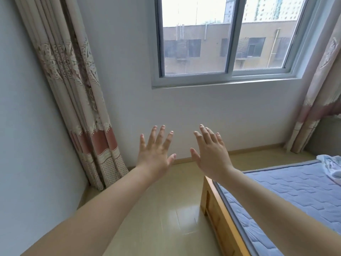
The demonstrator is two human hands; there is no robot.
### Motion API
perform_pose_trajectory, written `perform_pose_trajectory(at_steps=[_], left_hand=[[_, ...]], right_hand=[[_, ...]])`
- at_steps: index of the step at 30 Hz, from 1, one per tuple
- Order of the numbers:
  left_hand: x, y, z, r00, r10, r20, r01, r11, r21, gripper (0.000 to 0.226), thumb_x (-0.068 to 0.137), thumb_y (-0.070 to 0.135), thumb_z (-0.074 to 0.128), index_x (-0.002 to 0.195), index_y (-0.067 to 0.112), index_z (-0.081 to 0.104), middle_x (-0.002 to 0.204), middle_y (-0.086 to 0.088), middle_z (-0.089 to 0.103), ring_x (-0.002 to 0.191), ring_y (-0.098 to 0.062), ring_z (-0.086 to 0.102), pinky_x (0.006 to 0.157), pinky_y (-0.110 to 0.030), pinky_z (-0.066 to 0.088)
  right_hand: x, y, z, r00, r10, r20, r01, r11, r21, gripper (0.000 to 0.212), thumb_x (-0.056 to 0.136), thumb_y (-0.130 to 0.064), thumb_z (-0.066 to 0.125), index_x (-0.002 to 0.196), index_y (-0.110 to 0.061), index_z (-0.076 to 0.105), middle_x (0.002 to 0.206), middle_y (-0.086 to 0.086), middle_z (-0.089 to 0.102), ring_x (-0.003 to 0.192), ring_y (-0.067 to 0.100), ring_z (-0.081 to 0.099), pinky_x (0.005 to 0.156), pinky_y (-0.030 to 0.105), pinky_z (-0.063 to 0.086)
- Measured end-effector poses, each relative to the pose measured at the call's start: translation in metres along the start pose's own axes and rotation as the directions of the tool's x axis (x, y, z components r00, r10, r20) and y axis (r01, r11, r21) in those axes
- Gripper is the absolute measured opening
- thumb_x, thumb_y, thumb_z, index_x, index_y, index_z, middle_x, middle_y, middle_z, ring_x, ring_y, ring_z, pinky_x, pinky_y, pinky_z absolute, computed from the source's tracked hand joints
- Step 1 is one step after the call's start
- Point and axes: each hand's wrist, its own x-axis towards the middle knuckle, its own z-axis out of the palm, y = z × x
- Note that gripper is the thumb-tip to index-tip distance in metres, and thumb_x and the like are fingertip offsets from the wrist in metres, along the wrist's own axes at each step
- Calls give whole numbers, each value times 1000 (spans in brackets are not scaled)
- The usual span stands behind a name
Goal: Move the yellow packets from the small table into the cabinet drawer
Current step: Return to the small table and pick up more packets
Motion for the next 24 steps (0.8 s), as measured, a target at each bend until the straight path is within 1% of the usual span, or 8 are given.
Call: perform_pose_trajectory(at_steps=[3,5,7,9,13,16,21,24], left_hand=[[97,-46,14,998,61,-19,-61,998,-15,70,98,53,26,151,26,-11,159,-1,-19,145,-25,-21,114,-54,-7],[159,-64,21,992,121,-18,-122,992,-29,69,98,53,25,152,26,-11,159,-1,-19,145,-24,-21,114,-54,-7],[219,-72,32,982,187,-8,-187,982,-33,69,98,53,24,151,27,-11,159,0,-20,145,-24,-22,114,-53,-7],[274,-70,46,968,250,10,-249,966,-67,69,98,53,24,151,28,-12,158,0,-21,144,-23,-23,114,-53,-9],[384,-46,84,920,392,2,-390,914,-114,70,98,53,26,151,28,-12,158,1,-22,144,-22,-24,115,-52,-10],[469,-13,116,884,466,-22,-464,874,-142,68,98,55,24,151,32,-12,158,2,-22,144,-21,-26,115,-51,-11],[615,52,156,824,565,-54,-565,808,-165,68,95,62,18,149,37,-15,158,4,-23,143,-19,-28,115,-49,-13],[696,85,170,777,626,-64,-627,761,-166,70,93,66,16,149,38,-15,158,5,-23,143,-18,-28,116,-50,-13]], right_hand=[[83,7,40,998,48,-36,-50,998,-48,55,90,-37,56,133,-4,50,144,19,43,133,35,42,106,53,32],[133,19,60,994,99,-37,-102,992,-68,55,91,-41,46,132,-5,52,142,18,46,131,35,45,104,54,36],[178,37,78,988,151,-36,-153,984,-86,61,91,-45,33,134,-6,51,142,16,47,130,33,46,103,53,37],[212,61,96,982,186,-31,-189,976,-104,63,90,-46,29,136,-7,48,143,16,45,132,32,44,103,53,37],[260,130,142,959,278,-53,-283,944,-172,63,91,-47,30,139,-9,45,146,15,42,133,32,42,103,55,36],[297,197,179,937,340,-78,-349,913,-213,63,93,-48,28,142,-11,41,149,14,37,136,32,38,106,55,31],[368,321,232,870,485,-93,-492,837,-238,70,96,-55,8,145,-14,36,153,13,31,139,32,32,108,54,24],[408,386,257,818,568,-91,-569,776,-271,67,97,-55,14,144,-13,38,151,14,34,137,33,35,107,56,27]])
